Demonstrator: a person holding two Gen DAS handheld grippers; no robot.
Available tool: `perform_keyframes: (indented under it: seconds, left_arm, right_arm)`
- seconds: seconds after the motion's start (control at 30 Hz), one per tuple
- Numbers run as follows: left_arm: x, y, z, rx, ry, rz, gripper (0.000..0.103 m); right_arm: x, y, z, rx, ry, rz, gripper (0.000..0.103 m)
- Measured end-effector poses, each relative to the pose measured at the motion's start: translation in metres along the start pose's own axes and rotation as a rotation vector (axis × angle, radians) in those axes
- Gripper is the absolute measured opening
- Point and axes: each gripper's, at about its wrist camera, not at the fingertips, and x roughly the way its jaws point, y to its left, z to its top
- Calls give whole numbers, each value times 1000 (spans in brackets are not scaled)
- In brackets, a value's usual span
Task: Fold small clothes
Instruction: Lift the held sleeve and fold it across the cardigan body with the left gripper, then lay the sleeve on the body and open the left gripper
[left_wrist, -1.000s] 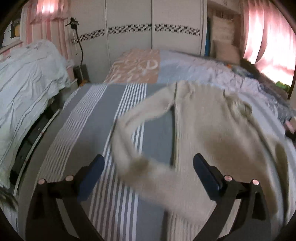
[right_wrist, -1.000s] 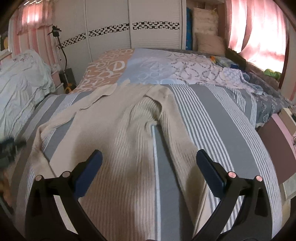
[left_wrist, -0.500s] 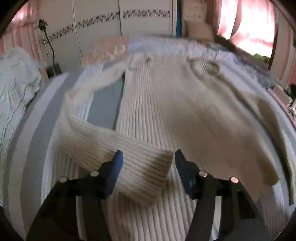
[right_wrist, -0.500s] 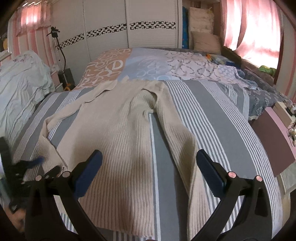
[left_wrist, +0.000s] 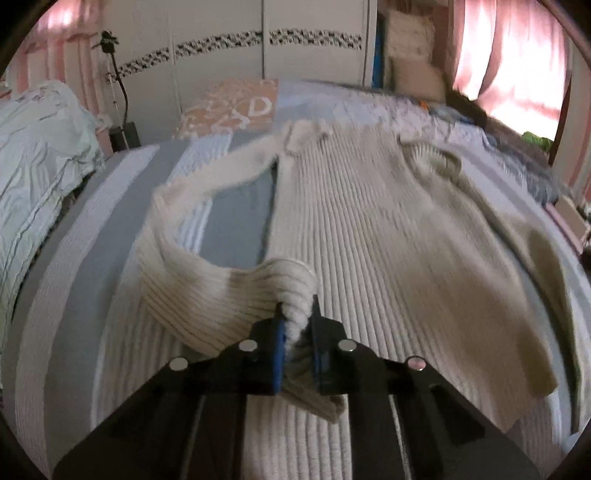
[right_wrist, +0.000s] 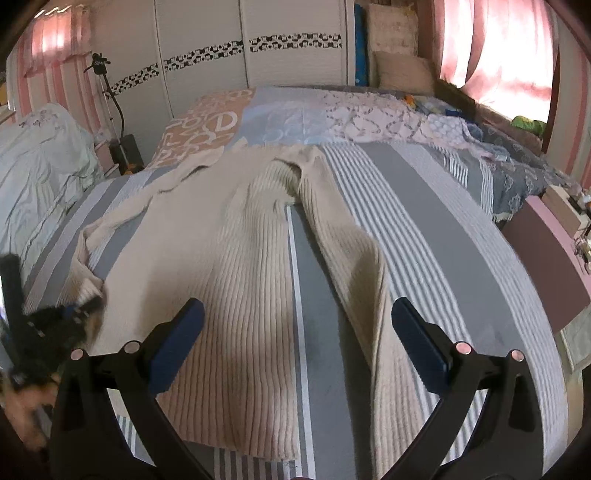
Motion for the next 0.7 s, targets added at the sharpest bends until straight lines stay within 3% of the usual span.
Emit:
perform_keyframes:
  seconds: [0.13, 0.33, 0.47, 0.7]
  left_arm:
    - [-24, 11, 41, -28, -79, -20, 11]
    - [-28, 18, 125, -69, -169, -50, 11]
    - [0, 5, 180, -82, -177, -75, 11]
    - [70, -37, 233, -56, -132, -128, 11]
  right_arm:
    - [11, -2, 8, 3, 5, -4, 100]
    - [36, -9, 59, 16, -23, 29, 100]
    - [64, -22, 105, 53, -26, 32, 100]
    - [111, -32, 163, 58, -12, 3, 100]
